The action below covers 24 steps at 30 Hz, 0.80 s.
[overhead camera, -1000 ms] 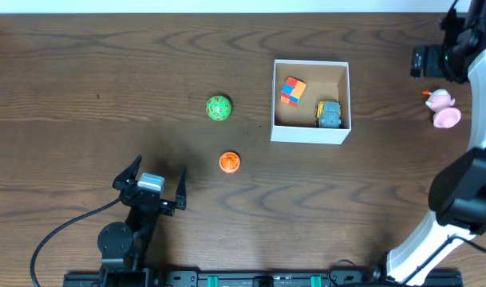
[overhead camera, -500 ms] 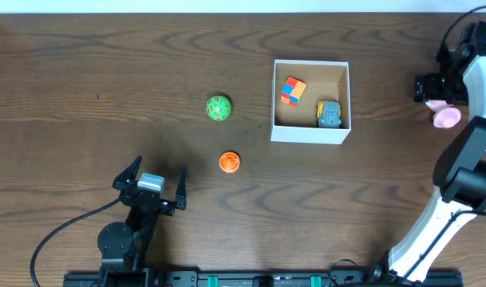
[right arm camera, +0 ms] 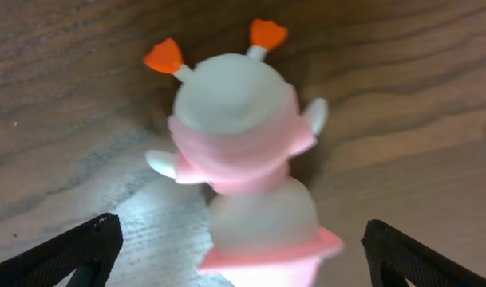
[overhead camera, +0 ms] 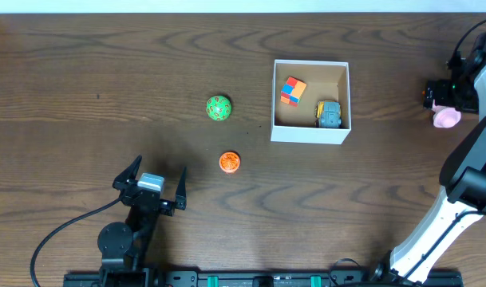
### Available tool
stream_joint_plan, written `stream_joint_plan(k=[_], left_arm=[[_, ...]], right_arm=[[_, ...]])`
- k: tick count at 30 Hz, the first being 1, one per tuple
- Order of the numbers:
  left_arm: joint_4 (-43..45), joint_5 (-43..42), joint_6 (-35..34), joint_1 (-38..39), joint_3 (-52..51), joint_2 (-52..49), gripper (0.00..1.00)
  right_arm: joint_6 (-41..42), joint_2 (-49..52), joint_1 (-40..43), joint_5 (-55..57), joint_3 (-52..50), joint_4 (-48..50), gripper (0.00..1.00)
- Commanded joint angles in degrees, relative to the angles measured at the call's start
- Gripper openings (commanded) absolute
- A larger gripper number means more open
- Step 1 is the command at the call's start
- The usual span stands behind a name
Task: Pack container
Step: 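Lower and close the right gripper on the plush figure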
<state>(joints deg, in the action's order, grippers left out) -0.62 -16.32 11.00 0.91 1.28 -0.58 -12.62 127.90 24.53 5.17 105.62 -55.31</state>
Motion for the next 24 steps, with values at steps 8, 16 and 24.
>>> stream_joint_plan(k=[8, 16, 24], left_arm=[[-2.0, -0.6, 1.0, -0.2, -1.0, 0.3, 0.98], [-1.9, -0.6, 1.0, -0.2, -1.0, 0.3, 0.98], [-2.0, -0.6, 1.0, -0.2, -1.0, 0.3, 0.98]], right_arm=[[-0.7, 0.8, 0.6, -1.1, -2.6, 1.9, 0.98], [-0.7, 1.2, 0.6, -1.1, -4.6, 2.9, 0.96], [-0.7, 1.4, 0.6, -1.1, -4.6, 3.3, 0.67]])
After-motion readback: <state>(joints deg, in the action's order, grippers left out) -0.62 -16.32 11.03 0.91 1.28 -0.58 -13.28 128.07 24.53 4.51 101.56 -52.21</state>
